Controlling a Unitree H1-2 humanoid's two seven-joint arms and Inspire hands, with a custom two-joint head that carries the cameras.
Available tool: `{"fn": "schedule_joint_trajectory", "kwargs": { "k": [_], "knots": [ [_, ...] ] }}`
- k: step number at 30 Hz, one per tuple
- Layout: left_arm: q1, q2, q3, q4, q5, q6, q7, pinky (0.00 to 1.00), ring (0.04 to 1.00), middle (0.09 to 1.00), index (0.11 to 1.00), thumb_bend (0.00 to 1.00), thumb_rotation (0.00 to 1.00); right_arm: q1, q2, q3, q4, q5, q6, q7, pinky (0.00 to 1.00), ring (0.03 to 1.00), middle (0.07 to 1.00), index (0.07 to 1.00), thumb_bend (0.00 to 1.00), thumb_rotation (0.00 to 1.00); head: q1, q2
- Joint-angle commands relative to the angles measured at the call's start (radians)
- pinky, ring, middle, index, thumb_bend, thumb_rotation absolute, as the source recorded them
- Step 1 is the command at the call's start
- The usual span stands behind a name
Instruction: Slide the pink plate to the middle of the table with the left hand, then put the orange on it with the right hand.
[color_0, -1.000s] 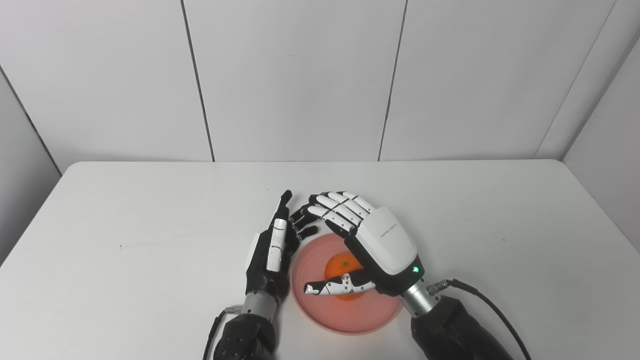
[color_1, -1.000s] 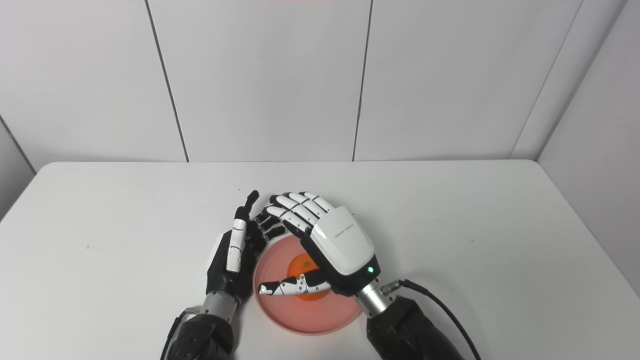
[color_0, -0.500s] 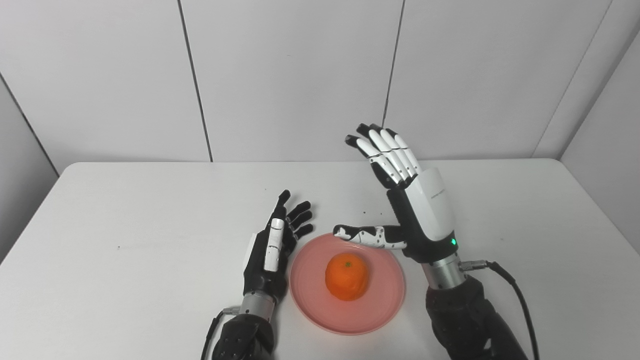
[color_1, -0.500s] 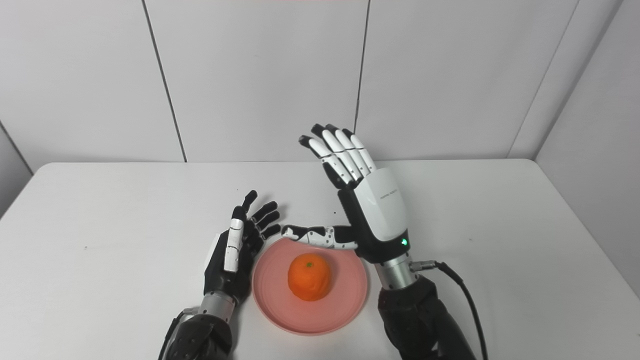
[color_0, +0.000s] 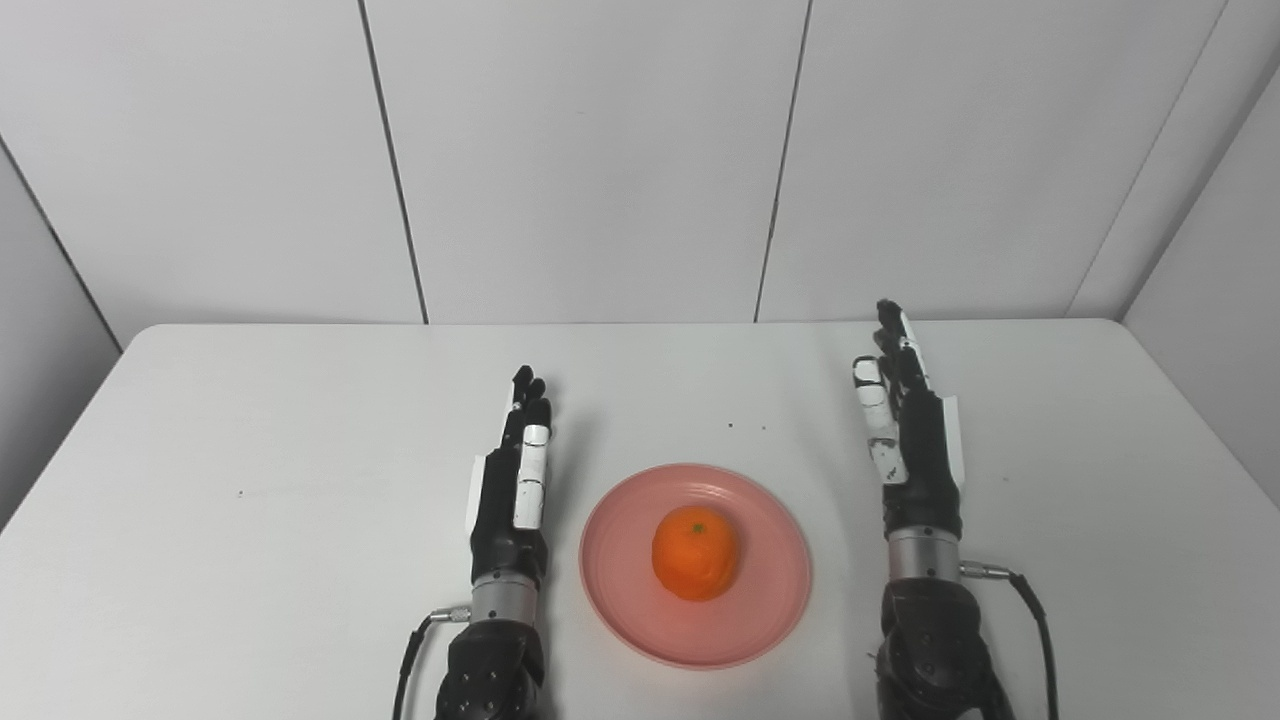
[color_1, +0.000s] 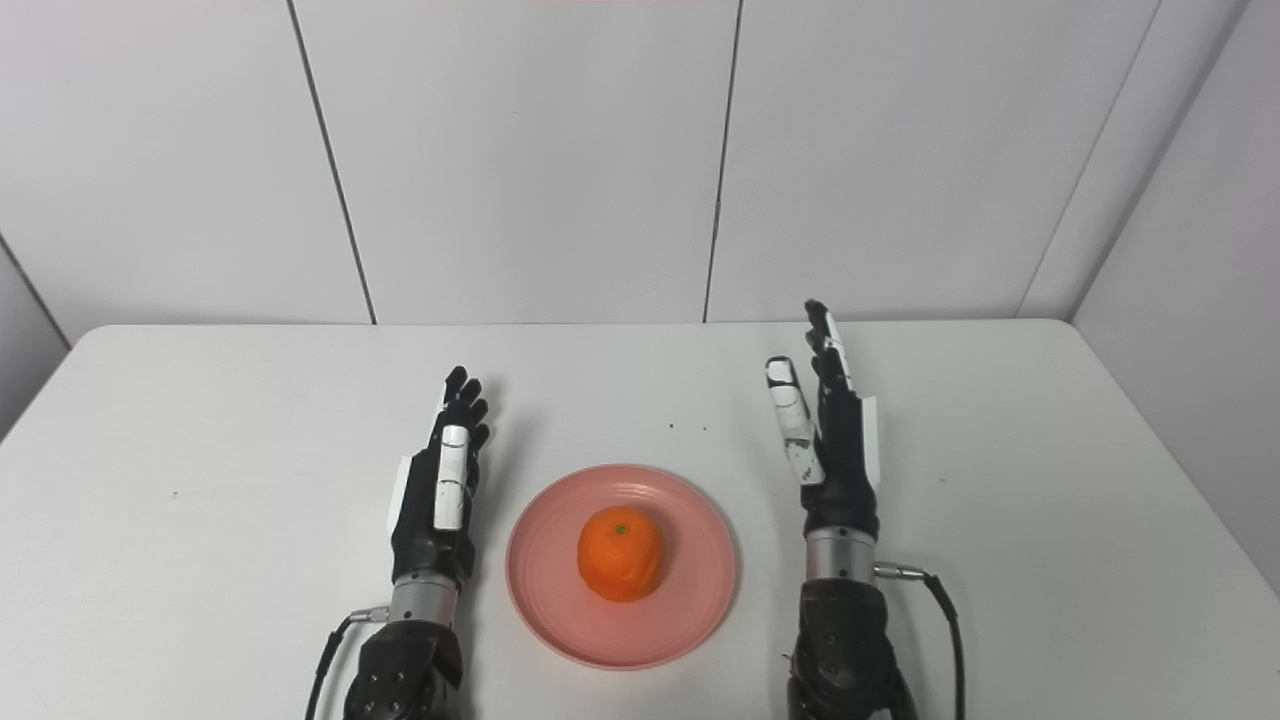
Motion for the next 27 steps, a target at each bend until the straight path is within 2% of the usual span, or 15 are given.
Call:
{"fn": "schedule_joint_trajectory", "kwargs": {
  "k": [1,5,8,12,14,18,27],
  "knots": [
    [0.005,0.023,0.007,0.052,0.057,-0.054,0.039,1.00,1.000,1.000,0.998,0.71,1.00,-0.027,0.013,-0.022,-0.006,0.087,0.021,0.027,1.00,0.955,0.953,0.935,0.86,1.00,0.001,-0.001],
    [-0.021,0.038,0.021,0.078,0.067,-0.058,0.057,1.00,1.000,1.000,1.000,0.73,1.00,-0.005,0.031,-0.037,-0.004,0.162,0.085,0.046,1.00,0.967,0.952,0.935,0.90,1.00,0.003,0.000],
    [-0.037,0.047,0.030,0.080,0.068,-0.024,0.060,1.00,1.000,1.000,1.000,0.77,1.00,0.016,0.026,-0.028,0.029,0.143,0.128,0.032,1.00,0.966,0.948,0.938,0.89,1.00,0.008,-0.002],
    [-0.031,0.048,0.030,0.051,0.048,0.026,0.033,1.00,1.000,1.000,1.000,0.75,1.00,0.028,0.003,-0.011,0.112,0.103,0.116,0.034,1.00,0.975,0.950,0.947,0.83,1.00,0.007,0.006],
    [-0.025,0.048,0.029,0.036,0.042,0.053,0.023,1.00,1.000,1.000,1.000,0.76,1.00,0.036,-0.004,-0.005,0.127,0.110,0.114,0.052,1.00,0.979,0.948,0.945,0.84,1.00,0.004,0.006],
    [-0.021,0.046,0.030,0.025,0.029,0.102,0.007,1.00,1.000,1.000,1.000,0.77,1.00,0.046,-0.012,0.004,0.140,0.125,0.120,0.090,1.00,0.970,0.943,0.936,0.88,1.00,0.002,0.005],
    [-0.030,0.046,0.039,0.010,-0.009,0.205,-0.031,1.00,1.000,1.000,1.000,0.78,1.00,0.044,-0.030,0.046,0.154,0.078,0.106,0.115,1.00,0.983,0.944,0.936,0.84,1.00,0.001,0.003]
  ]
}}
